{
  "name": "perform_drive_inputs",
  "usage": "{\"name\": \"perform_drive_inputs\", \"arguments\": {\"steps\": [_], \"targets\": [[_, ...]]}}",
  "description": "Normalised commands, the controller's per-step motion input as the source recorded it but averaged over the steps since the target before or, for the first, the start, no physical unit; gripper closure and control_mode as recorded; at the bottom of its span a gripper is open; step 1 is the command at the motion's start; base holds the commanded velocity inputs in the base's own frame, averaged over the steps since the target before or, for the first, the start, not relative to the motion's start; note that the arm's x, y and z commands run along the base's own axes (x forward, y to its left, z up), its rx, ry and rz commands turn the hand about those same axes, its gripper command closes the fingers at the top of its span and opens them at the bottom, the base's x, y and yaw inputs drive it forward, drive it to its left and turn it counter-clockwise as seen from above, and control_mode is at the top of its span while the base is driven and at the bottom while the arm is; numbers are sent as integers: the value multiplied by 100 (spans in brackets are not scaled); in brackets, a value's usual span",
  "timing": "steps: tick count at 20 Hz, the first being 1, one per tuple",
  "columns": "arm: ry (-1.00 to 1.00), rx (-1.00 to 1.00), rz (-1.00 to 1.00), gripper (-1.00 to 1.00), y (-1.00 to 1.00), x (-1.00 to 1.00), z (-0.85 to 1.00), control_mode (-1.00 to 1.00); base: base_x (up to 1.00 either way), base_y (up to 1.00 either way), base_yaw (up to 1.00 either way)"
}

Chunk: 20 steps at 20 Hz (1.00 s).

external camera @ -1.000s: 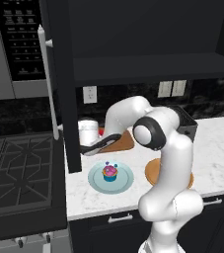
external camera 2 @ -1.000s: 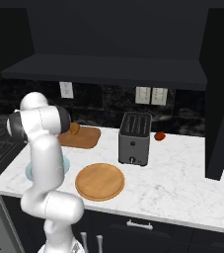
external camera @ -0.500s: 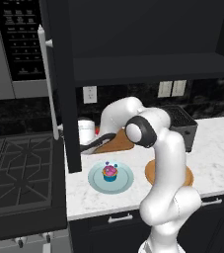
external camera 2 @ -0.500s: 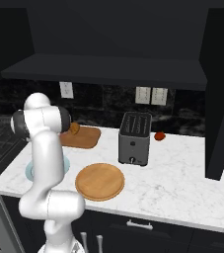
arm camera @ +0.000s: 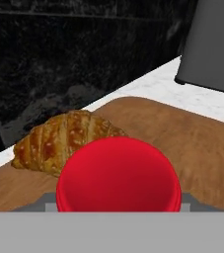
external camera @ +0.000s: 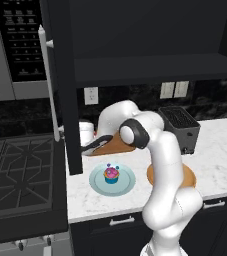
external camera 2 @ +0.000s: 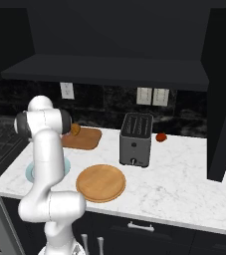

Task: From the different types of pastries on the counter, select a croissant and place it on the cutting board. Then retrieve a jar of jam from the cabinet and place it alongside the croissant on the cutting board.

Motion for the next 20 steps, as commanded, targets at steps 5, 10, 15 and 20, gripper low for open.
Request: {"name": "perform_drive_inputs", "arguments": {"steps": [5,10,15,20], "targets": [[0,0,-1,-100,7,37,-30,-100,0,0,0],[-2,1,0,-100,0,11,-1,-100,0,0,0],[-7,1,0,-100,0,-1,0,-100,0,0,0],[-14,0,0,-100,0,-24,1,-100,0,0,0]]}}
